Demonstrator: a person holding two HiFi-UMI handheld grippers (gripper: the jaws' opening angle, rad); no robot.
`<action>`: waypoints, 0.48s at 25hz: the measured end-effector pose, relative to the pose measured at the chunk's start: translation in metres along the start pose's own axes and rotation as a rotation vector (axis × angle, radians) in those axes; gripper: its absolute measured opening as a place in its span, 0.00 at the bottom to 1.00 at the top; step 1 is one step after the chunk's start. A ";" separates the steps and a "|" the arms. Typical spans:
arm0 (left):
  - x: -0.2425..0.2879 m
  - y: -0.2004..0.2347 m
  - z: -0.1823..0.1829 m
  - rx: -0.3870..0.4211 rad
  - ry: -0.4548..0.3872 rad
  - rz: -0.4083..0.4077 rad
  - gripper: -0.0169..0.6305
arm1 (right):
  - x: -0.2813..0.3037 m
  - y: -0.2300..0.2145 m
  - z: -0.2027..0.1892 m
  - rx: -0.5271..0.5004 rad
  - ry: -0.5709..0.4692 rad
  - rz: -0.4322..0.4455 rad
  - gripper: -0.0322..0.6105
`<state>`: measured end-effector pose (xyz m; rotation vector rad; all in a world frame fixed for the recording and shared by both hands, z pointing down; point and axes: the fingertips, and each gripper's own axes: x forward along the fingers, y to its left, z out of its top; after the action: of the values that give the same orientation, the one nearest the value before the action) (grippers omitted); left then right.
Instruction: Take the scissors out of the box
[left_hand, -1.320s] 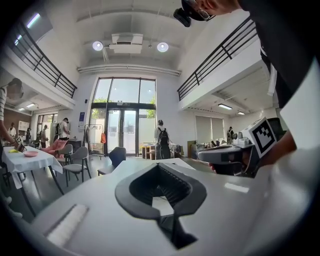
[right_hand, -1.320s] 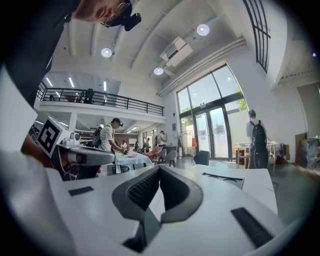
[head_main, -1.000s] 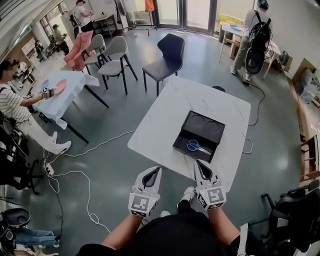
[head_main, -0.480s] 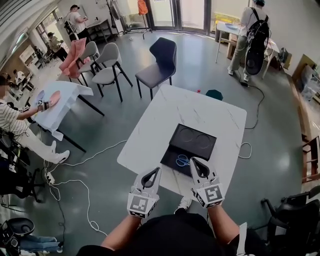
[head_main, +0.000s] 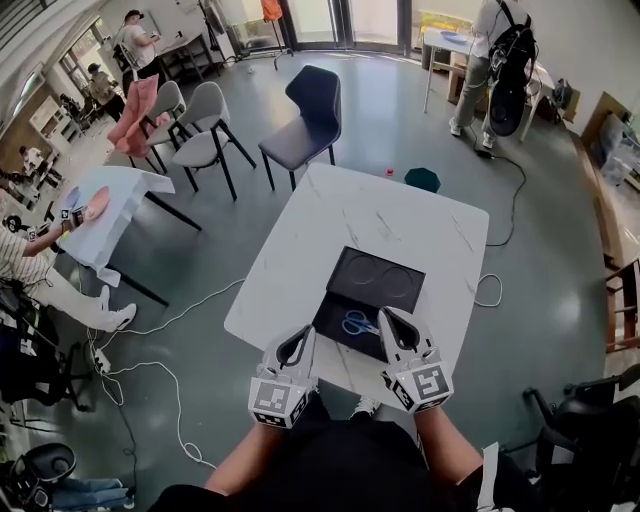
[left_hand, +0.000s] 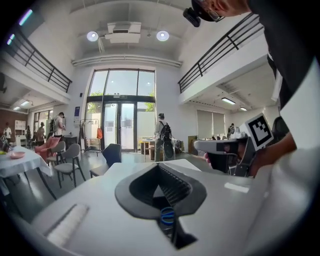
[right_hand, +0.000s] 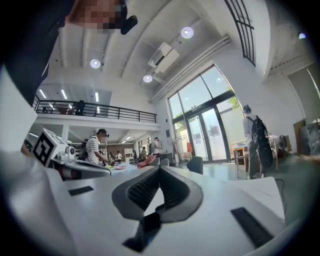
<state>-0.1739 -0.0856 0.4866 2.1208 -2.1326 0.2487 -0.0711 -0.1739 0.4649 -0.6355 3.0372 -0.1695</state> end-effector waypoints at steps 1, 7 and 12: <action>0.004 0.006 -0.001 -0.011 0.001 0.000 0.04 | 0.002 -0.003 0.003 0.005 -0.008 -0.016 0.06; 0.037 0.017 0.001 0.029 0.015 -0.102 0.04 | 0.004 -0.012 0.003 0.002 0.015 -0.089 0.06; 0.070 0.014 0.005 0.065 0.008 -0.215 0.04 | 0.005 -0.013 -0.003 0.034 0.015 -0.169 0.06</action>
<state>-0.1884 -0.1549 0.4956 2.3578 -1.8954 0.3062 -0.0708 -0.1873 0.4691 -0.8926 2.9860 -0.2305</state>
